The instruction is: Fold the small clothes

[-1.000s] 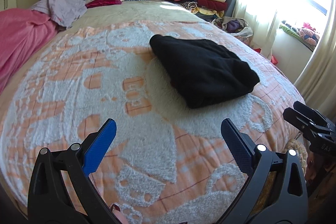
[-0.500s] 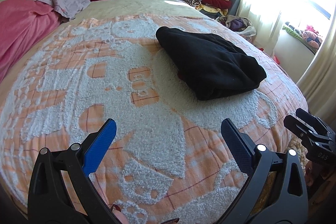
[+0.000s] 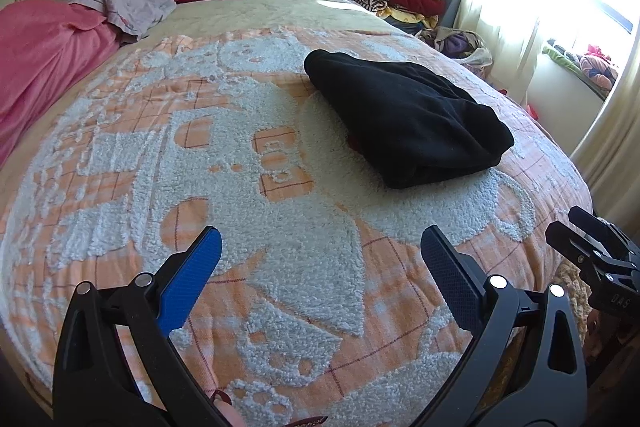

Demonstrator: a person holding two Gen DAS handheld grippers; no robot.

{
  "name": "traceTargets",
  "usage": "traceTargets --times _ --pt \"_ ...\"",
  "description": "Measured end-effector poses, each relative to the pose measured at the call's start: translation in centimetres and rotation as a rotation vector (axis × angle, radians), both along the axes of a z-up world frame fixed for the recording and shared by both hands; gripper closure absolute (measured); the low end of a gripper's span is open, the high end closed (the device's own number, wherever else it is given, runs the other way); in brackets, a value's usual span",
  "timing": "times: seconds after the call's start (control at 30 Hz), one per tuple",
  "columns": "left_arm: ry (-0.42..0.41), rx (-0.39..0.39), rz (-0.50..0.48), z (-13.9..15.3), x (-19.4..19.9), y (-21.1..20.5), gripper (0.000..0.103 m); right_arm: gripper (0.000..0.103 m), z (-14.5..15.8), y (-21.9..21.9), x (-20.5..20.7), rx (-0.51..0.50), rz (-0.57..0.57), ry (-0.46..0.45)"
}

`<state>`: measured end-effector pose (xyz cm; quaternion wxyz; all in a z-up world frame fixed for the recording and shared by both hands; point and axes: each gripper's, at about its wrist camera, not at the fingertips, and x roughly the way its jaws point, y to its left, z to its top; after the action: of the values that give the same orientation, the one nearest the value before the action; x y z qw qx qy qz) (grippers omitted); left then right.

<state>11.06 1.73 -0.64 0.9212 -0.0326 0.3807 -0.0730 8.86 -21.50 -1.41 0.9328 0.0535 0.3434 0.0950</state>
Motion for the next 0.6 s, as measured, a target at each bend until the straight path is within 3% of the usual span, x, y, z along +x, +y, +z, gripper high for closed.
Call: traceTargets --times 0.6 --pt "0.004 0.007 0.006 0.12 -0.1 0.11 0.01 0.005 0.03 0.39 0.06 -0.008 0.005 -0.004"
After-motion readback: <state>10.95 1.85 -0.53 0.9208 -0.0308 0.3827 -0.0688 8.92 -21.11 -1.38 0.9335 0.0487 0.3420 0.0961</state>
